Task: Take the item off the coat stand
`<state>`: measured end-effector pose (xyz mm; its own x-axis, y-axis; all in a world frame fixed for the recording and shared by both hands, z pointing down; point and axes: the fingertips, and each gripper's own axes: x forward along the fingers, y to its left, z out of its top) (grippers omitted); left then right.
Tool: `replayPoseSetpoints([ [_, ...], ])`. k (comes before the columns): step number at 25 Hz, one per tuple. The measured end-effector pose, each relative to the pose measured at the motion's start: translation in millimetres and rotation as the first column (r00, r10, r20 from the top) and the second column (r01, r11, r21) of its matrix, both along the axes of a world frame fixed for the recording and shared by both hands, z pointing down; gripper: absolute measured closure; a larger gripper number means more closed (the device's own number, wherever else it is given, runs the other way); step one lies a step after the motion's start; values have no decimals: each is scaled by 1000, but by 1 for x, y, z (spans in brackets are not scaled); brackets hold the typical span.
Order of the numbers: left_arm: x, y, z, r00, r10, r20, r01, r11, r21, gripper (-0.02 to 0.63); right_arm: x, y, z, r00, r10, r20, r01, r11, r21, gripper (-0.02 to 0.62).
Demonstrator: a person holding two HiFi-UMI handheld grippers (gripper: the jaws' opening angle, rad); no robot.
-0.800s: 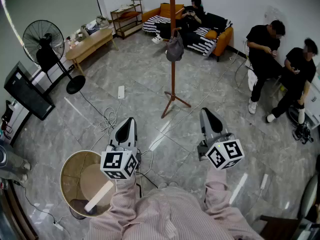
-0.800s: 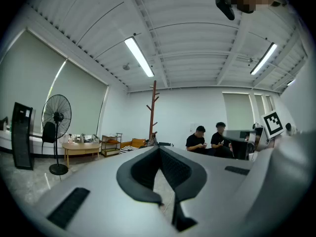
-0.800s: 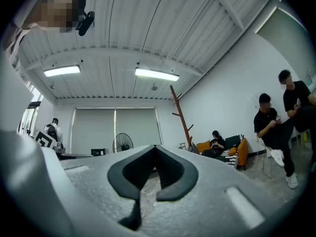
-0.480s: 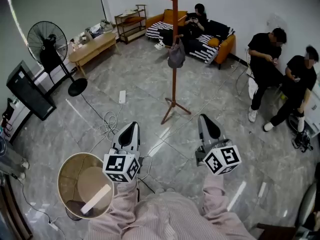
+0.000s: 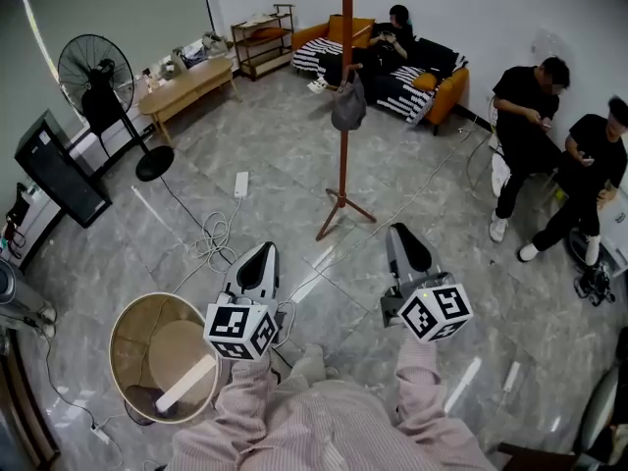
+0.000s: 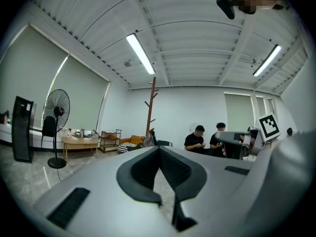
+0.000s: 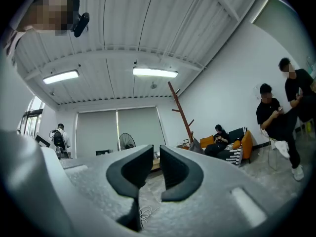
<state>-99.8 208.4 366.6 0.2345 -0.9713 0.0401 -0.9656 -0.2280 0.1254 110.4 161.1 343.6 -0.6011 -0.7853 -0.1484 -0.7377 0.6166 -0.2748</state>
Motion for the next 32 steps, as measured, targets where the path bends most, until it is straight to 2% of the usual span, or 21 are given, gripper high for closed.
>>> replayPoseSetpoints([
  [4,0,-13,5,1000,-5,2,5,1000,-10,607,1,-16,7,1000,7,-1,-7,1000,-13,562],
  [8,-2,-35,11,1000,2,-4,-2,1000,-14,607,1,-38,16,999,35,-5,-35,999,-24,518],
  [15,-5,-103,18,1000,12,-26,-13,1000,-21,607,-1,-104,29,999,46,-2,-46,998,-51,453],
  [21,-11,-176,18,998,49,-39,-50,999,-11,607,-3,-173,32,994,112,-6,-112,992,-50,443],
  [26,-16,-243,16,997,67,-25,-67,998,-8,607,-10,-234,28,992,127,-3,-127,991,-38,442],
  [32,-26,-298,16,995,95,-21,-95,995,5,607,-20,-283,28,986,165,10,-164,986,-17,442],
])
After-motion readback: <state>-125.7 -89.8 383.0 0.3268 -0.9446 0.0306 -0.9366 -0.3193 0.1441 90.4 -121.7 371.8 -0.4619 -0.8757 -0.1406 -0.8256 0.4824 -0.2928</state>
